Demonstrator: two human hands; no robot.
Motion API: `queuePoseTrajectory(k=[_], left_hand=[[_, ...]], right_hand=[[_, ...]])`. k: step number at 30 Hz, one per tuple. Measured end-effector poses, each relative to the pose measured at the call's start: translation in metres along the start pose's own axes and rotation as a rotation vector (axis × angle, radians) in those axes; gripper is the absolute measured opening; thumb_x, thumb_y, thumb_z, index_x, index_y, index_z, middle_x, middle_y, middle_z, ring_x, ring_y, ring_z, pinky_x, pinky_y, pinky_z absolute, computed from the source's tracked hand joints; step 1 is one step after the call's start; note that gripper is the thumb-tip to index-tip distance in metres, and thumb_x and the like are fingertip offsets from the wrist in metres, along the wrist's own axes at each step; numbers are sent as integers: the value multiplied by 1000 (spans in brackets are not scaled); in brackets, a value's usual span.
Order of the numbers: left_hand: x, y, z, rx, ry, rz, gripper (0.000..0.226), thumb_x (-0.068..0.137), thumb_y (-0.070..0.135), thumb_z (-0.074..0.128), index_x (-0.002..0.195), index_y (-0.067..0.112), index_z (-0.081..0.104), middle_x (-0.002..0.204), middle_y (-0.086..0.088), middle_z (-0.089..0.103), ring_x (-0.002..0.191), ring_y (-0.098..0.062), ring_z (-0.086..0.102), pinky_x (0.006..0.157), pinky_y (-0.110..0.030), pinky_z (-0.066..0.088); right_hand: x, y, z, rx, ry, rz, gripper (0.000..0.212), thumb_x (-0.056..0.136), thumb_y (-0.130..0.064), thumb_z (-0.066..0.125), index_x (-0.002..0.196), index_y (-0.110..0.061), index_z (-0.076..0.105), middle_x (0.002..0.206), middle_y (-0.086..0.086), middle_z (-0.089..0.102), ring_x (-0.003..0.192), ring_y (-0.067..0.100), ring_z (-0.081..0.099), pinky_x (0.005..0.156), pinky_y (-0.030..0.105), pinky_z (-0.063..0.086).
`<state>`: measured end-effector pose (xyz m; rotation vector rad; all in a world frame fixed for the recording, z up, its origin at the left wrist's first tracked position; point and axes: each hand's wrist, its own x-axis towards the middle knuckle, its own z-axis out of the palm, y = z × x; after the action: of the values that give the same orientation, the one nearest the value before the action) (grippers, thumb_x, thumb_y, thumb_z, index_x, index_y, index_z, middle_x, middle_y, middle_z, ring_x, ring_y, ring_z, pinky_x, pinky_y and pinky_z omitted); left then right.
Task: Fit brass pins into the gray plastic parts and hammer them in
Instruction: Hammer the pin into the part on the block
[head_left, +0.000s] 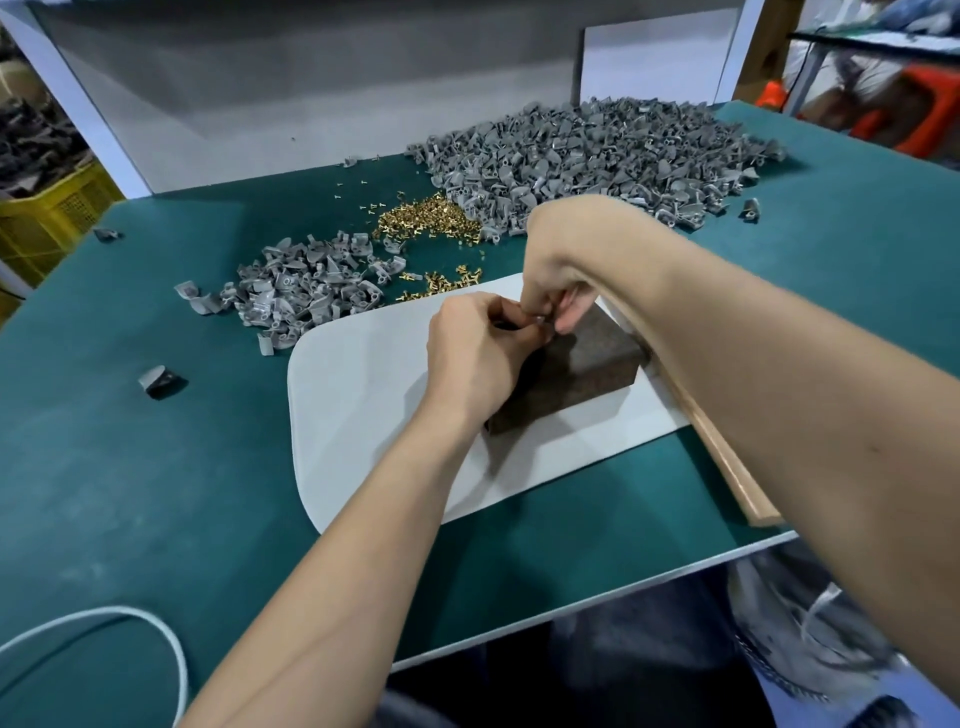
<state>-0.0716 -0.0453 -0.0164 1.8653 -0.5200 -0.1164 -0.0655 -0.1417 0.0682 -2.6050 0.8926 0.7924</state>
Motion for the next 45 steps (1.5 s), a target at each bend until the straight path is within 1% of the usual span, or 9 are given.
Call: queuePoseTrajectory(k=[7,15,22,25,32,35,39,41,45], left_hand=[[0,0,0,2,-9,14,31,71,15,81,50,23,60,56,7,61,60,-18,55,68,-38,51],[-1,2,0,-11,-17,-44,21,71,15,82,57,20,66,74,-5,71,78,-28,67,81,-46,54],[-3,5,-2,58,-15,-3,22,72,20,80,57,26,65,76,11,71,87,-18,67,86,-41,51],[-3,5,-2,101,-15,28,21,73,19,78,59,26,64,74,13,68,88,-17,65,88,-40,50],[-4,9,-3,169,-49,64,12,75,18,69,70,28,65,89,10,68,95,-14,61,93,-41,47],[-4,8,-3,149,-72,70,14,76,17,67,79,30,65,95,11,67,95,-12,62,95,-41,46],[-4,6,-3,145,-89,98,14,78,18,68,85,30,65,98,11,66,96,-12,62,94,-43,46],[-2,5,-3,166,-79,114,11,80,17,68,78,28,66,96,9,65,94,-14,61,92,-40,47],[4,-2,-5,129,-50,95,10,81,12,67,76,21,67,91,3,67,88,-15,64,83,-33,51]], right_hand=[[3,2,3,13,9,-8,17,99,-15,43,97,-1,52,78,5,56,29,5,50,57,21,50],[-4,16,2,206,58,-107,17,95,-10,51,104,4,51,100,14,59,33,7,54,48,15,49],[-3,52,-9,625,151,-218,23,91,-8,60,69,-1,54,40,3,56,30,8,52,36,19,47],[9,90,-4,518,440,-135,28,82,-17,70,63,-2,55,45,4,56,34,13,49,33,17,37],[38,111,39,301,557,10,33,73,-31,71,55,-9,55,40,2,55,42,15,53,38,17,33],[45,116,34,759,316,-56,16,79,-13,59,69,-4,50,49,7,55,41,17,52,43,22,46],[34,131,27,1041,-30,-91,5,94,-12,42,91,-14,45,49,0,41,29,4,36,31,12,31],[21,134,27,1079,14,-123,11,95,-10,43,104,-17,41,59,2,39,30,4,36,30,11,30],[-18,139,35,1084,282,-318,15,87,-4,57,87,-17,47,55,5,46,39,15,41,37,20,35]])
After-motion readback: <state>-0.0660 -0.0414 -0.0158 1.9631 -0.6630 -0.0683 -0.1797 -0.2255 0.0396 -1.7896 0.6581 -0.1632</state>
